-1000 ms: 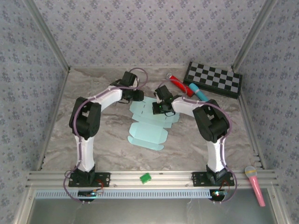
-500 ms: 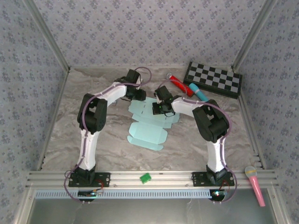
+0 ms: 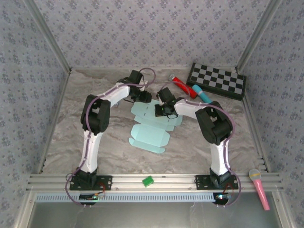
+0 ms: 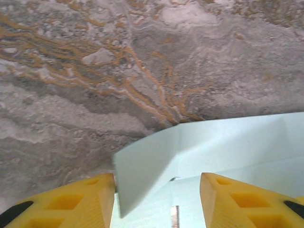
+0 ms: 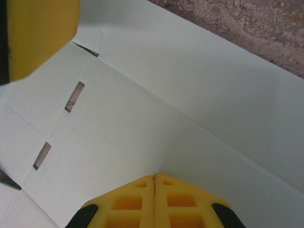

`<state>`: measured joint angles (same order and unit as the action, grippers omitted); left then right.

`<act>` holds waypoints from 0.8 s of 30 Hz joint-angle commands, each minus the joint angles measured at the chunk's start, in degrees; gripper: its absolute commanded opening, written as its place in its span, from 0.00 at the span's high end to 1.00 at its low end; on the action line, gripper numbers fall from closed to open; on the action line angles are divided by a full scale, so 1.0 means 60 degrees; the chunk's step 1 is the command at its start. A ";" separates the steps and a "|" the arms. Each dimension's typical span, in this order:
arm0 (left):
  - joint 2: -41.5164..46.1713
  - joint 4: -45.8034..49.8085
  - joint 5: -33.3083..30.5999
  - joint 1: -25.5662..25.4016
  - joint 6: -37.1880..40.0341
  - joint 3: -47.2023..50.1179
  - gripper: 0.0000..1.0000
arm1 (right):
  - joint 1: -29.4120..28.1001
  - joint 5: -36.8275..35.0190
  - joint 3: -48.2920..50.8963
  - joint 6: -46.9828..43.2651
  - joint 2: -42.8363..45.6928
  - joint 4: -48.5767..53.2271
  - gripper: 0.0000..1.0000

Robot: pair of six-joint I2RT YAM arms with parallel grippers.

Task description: Fold the paper box

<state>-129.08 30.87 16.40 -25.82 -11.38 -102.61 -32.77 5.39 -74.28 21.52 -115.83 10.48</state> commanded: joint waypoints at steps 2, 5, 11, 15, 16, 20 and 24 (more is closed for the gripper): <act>0.0054 -0.0211 0.0982 0.0012 0.0226 -0.0242 0.53 | -0.0059 -0.0145 0.0099 -0.0076 -0.0483 0.0344 0.98; 0.0067 -0.0238 0.1197 0.0014 0.0278 -0.0230 0.57 | -0.0058 -0.0146 0.0077 -0.0091 -0.0527 0.0370 0.98; 0.0069 -0.0238 0.1555 -0.0061 0.0358 -0.0228 0.67 | -0.0058 -0.0163 0.0033 -0.0144 -0.0616 0.0421 0.99; -0.0225 -0.0018 0.1740 -0.0156 0.0402 -0.0400 0.72 | -0.0047 -0.0194 0.0043 -0.0178 -0.0630 0.0415 0.99; -0.0328 0.0048 0.1773 -0.0174 0.0402 -0.0452 0.72 | -0.0047 -0.0195 0.0044 -0.0186 -0.0646 0.0421 0.99; -0.0659 0.0250 0.1870 -0.0266 0.0439 -0.0601 0.72 | -0.0046 -0.0206 -0.0009 -0.0236 -0.0656 0.0456 0.99; -0.0775 0.0334 0.1892 -0.0281 0.0449 -0.0691 0.69 | -0.0051 -0.0216 -0.0027 -0.0262 -0.0633 0.0502 0.99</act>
<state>-132.40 30.15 26.13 -27.00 -9.80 -105.62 -32.77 5.39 -74.52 20.93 -116.27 10.09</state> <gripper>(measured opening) 0.309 0.056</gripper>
